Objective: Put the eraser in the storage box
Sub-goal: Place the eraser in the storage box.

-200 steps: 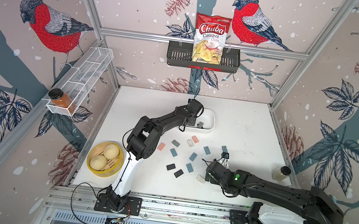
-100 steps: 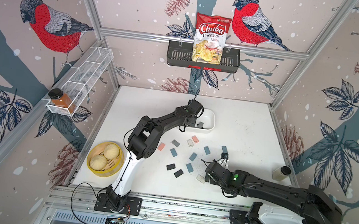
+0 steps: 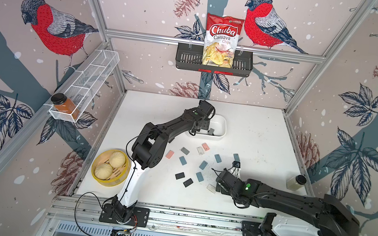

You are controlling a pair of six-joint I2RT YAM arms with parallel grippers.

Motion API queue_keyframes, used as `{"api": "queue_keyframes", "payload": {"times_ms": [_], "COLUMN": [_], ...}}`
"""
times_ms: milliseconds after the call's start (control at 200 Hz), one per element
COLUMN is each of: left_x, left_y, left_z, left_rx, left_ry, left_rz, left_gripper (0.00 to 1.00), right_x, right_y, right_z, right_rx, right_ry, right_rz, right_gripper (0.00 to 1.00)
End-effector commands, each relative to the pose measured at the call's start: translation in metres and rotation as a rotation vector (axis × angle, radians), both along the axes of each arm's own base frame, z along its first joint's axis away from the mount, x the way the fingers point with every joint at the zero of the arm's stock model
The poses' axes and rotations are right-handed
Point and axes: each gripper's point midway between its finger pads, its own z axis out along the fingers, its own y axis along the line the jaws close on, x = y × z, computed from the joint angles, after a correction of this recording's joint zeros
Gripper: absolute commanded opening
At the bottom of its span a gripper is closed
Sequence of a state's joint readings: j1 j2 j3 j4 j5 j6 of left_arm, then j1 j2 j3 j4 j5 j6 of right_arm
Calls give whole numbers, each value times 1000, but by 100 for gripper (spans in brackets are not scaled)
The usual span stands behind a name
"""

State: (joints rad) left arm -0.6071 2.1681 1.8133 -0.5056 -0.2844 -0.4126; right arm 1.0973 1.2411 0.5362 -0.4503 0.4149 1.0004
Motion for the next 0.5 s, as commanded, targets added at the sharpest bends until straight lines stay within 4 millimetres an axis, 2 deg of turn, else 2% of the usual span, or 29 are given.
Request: {"api": "queue_keyframes", "payload": {"times_ms": [0, 200, 245, 400, 495], "left_x": [-3, -18, -23, -46, -62], "left_y": [-3, -1, 1, 9, 15], "left_z": [22, 55, 63, 86, 91], "left_rx": [-44, -108, -123, -170, -194], "left_ry": [-21, -49, -57, -82, -79], "left_rz": [-8, -10, -6, 13, 27], "left_gripper": [97, 97, 97, 97, 98], "right_x": [1, -1, -2, -2, -2], "right_y": [-3, -3, -6, -4, -3], "right_z": [-1, -2, -8, -9, -10], "right_rx": [-15, -15, -41, -43, -44], "right_ry": [-7, -6, 4, 6, 8], "right_rz": [-18, -18, -17, -14, -10], "right_gripper": [98, 97, 97, 93, 90]}}
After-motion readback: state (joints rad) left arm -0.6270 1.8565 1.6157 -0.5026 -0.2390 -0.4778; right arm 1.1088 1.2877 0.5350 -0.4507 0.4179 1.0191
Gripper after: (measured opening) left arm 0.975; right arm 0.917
